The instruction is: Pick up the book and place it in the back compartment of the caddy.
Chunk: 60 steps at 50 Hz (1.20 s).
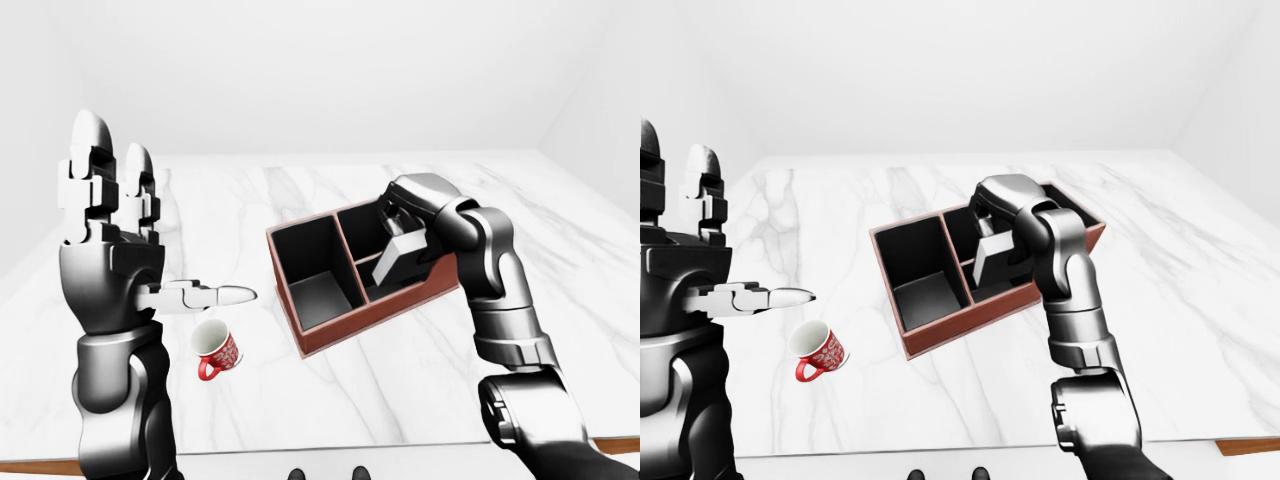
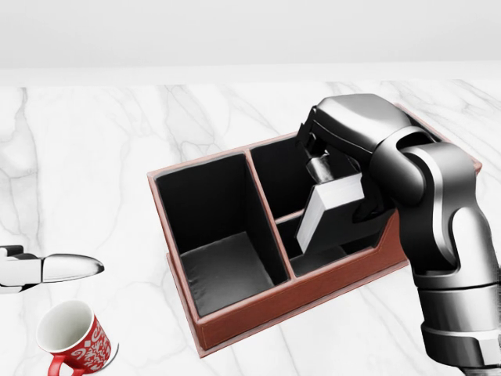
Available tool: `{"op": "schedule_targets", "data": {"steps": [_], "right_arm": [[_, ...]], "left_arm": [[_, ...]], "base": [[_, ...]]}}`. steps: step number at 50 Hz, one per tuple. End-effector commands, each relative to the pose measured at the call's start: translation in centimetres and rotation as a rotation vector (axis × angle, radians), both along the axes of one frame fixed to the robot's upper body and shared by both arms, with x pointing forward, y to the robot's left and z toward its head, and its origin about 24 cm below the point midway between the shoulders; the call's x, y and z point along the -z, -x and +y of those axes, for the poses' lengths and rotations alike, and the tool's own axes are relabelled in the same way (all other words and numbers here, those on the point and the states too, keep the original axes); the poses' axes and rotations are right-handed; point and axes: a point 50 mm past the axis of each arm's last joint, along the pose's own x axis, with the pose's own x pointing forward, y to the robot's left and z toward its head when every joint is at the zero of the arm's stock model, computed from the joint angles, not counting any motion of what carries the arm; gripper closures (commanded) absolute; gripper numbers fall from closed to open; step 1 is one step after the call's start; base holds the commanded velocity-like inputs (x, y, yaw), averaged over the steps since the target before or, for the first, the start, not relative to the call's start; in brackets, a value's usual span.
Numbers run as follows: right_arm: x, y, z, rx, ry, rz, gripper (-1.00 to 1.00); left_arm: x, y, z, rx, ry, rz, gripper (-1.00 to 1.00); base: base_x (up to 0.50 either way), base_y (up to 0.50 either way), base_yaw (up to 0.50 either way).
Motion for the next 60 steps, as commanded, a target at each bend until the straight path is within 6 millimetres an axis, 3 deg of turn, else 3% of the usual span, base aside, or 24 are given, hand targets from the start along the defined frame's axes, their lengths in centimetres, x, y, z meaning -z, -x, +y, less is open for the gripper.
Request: {"op": "schedule_targets", "data": {"steps": [1,28,60], "right_arm": [[0.4,-1.9,0.8,0.000,0.006,0.079,1.00],[-0.4,-5.4,0.7,0.072,-0.024,0.070,1.00],[1.9,-6.9,1.0,0.144,0.024,0.033,1.00]], "left_arm": [[-0.2,0.0,0.1,0.000,0.002,-0.008,-1.00],[-0.2,0.1,0.1,-0.002,0.004,-0.011,-1.00],[-0.5,0.0,0.3,-0.006,0.008,-0.022,-1.00]], "base": [[0.00,0.00,0.00],[0.00,0.00,0.00],[0.00,0.00,0.00]]}}
